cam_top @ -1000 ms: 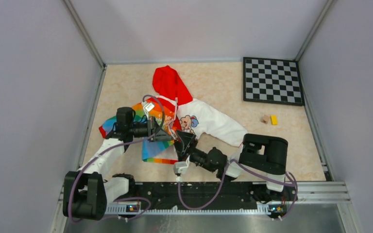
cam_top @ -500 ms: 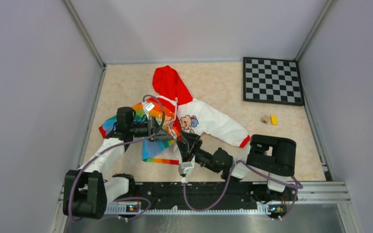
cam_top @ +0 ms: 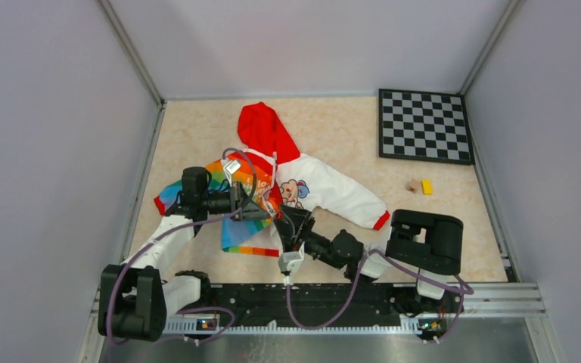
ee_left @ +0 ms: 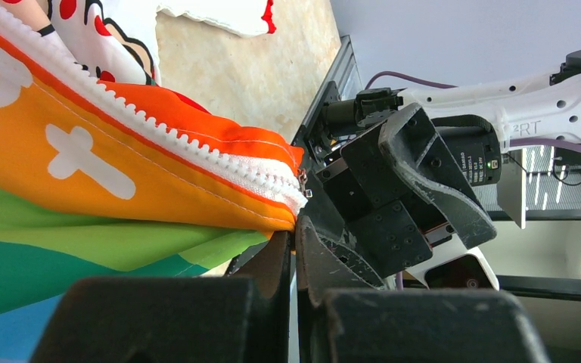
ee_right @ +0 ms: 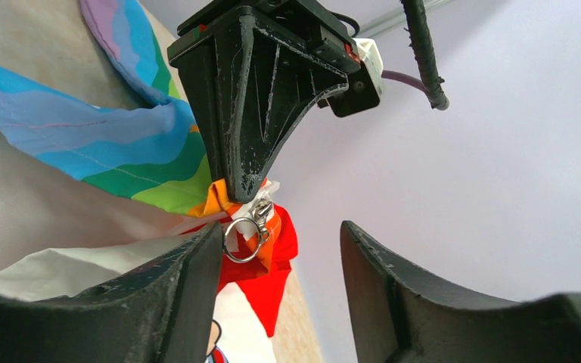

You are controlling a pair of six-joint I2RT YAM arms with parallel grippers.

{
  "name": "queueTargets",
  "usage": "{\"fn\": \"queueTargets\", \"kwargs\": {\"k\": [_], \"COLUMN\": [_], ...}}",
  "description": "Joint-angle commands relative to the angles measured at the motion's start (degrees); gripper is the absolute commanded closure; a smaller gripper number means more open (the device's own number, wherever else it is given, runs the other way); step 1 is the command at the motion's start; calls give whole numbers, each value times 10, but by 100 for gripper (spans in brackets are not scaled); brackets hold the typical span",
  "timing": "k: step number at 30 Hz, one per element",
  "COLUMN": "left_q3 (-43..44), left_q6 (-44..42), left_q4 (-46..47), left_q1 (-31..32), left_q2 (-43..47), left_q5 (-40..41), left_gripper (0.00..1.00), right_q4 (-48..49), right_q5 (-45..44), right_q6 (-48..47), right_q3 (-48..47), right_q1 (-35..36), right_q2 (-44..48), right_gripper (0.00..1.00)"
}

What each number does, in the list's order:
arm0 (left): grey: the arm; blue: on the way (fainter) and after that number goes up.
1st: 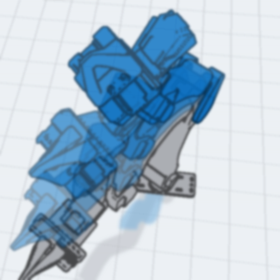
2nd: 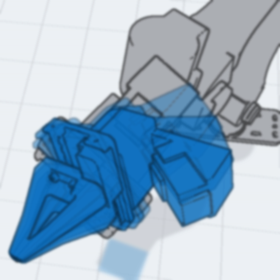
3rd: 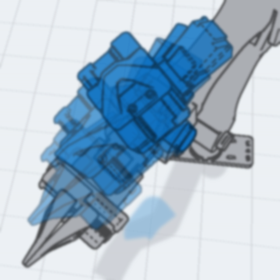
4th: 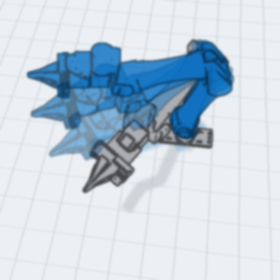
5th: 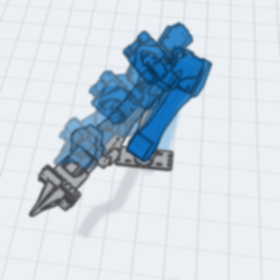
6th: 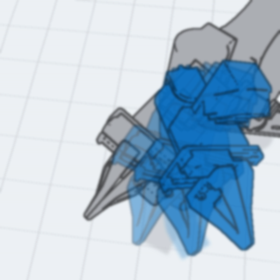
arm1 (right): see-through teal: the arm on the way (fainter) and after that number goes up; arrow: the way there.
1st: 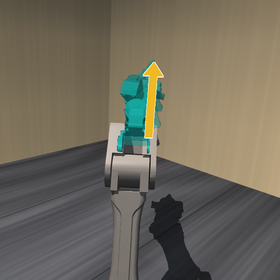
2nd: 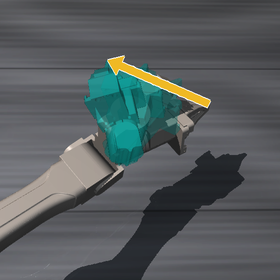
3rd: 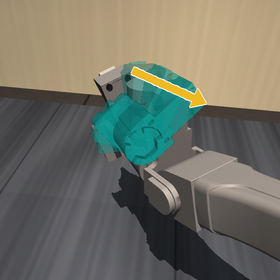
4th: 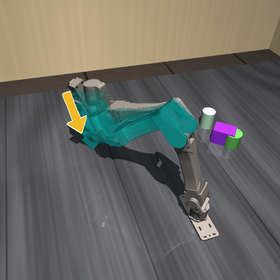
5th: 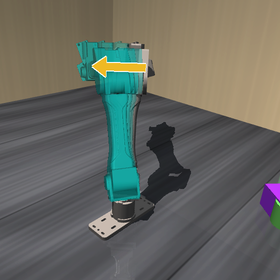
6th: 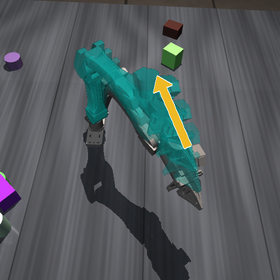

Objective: Zip up the jacket

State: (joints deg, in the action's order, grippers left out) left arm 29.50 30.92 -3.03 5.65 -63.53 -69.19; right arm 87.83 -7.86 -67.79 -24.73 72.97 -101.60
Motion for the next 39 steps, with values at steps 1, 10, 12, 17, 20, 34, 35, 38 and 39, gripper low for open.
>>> {"fn": "queueTargets", "kwargs": {"k": [1, 10, 12, 17, 20, 34, 35, 38, 39], "left_q3": [-2, -2, -2, -3, -2, -2, -2, -3, -3], "left_q6": [-1, -1, -1, 0, 1, 3, 3, 3, 3], "left_q4": [22, 23, 22, 22, 22, 22, 22, 22, 22], "left_q1": [-3, -3, -3, -3, -3, -3, -3, -3, -2], "left_q2": [5, 5, 6, 8, 9, 16, 16, 17, 17], "left_q5": [-15, -15, -14, -15, -16, -20, -20, -21, -21], "left_gripper": [100, 100, 100, 100, 100, 100, 100, 100, 100], "right_q4": [109, 109, 109, 109, 108, 108, 108, 108, 108], "right_q5": [13, 20, 20, 25, 28, 28, 28, 27, 26], "right_q6": [11, 10, 10, 14, 18, 31, 32, 32, 34], "right_q3": [-10, -3, -3, -3, -4, -13, -14, -17, -18], "right_q1": [0, 0, 0, -1, -2, -11, -11, -12, -12], "right_q2": [8, 13, 12, 9, 9, -9, -10, -14, -15], "right_gripper": [47, 67, 72, 78, 83, 82, 82, 83, 84]}}
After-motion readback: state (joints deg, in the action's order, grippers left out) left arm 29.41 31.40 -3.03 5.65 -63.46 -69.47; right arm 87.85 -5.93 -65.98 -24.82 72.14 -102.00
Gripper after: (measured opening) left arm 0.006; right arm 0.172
